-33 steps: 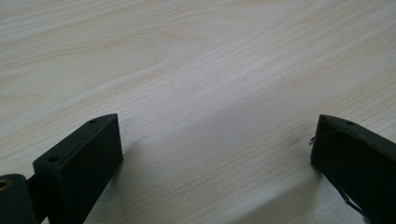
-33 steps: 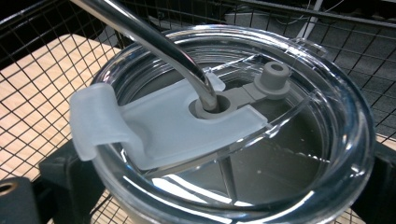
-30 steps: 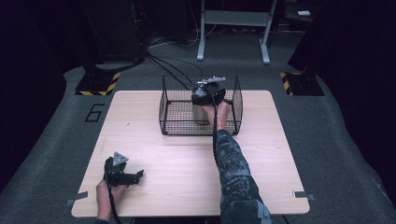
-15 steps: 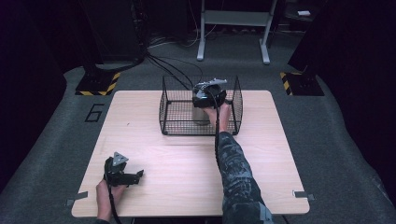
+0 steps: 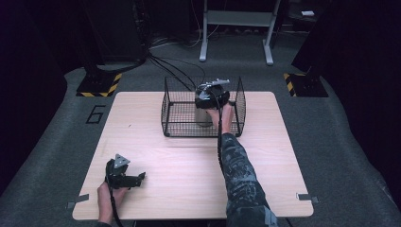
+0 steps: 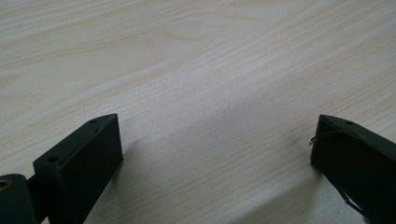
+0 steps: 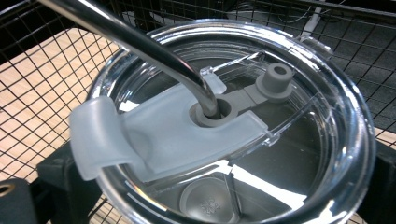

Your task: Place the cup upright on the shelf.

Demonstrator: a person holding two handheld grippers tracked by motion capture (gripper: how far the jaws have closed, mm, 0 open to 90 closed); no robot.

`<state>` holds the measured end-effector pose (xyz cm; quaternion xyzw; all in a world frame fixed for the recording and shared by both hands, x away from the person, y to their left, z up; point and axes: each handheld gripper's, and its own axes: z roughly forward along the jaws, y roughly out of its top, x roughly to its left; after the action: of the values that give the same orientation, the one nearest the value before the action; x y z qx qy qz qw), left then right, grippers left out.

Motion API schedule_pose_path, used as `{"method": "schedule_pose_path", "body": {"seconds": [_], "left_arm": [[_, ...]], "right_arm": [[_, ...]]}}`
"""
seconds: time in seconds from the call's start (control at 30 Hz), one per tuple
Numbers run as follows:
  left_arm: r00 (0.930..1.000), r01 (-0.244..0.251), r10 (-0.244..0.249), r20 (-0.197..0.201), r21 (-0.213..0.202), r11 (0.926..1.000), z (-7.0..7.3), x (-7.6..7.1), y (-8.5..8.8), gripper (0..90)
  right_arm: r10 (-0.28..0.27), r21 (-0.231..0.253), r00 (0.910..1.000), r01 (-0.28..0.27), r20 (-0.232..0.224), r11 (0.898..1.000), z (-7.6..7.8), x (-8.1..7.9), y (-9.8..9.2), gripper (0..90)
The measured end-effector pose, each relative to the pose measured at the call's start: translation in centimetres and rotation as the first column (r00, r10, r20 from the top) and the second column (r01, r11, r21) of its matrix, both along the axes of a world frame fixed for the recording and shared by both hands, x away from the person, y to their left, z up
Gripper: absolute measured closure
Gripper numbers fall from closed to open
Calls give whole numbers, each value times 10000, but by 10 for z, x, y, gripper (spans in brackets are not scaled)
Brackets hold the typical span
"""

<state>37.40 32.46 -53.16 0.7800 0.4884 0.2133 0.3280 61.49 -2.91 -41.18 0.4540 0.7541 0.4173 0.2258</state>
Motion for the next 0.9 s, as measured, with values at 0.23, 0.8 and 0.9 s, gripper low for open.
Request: {"method": "schedule_pose_path", "body": {"seconds": [0.23, 0.8, 0.9], "left_arm": [[10000, -9, 9, 59, 27, 10000, 0, 0, 0, 19], [10000, -12, 12, 43, 14, 10000, 0, 0, 0, 19], [10000, -16, 16, 48, 11, 10000, 0, 0, 0, 19]], "right_arm": [[24, 223, 9999, -21, -131, 9997, 7, -4, -6, 0], [604, 424, 9976, -589, -334, 9974, 23, -24, -20, 0], [676, 398, 9970, -661, -373, 9970, 28, -30, -23, 0]]}}
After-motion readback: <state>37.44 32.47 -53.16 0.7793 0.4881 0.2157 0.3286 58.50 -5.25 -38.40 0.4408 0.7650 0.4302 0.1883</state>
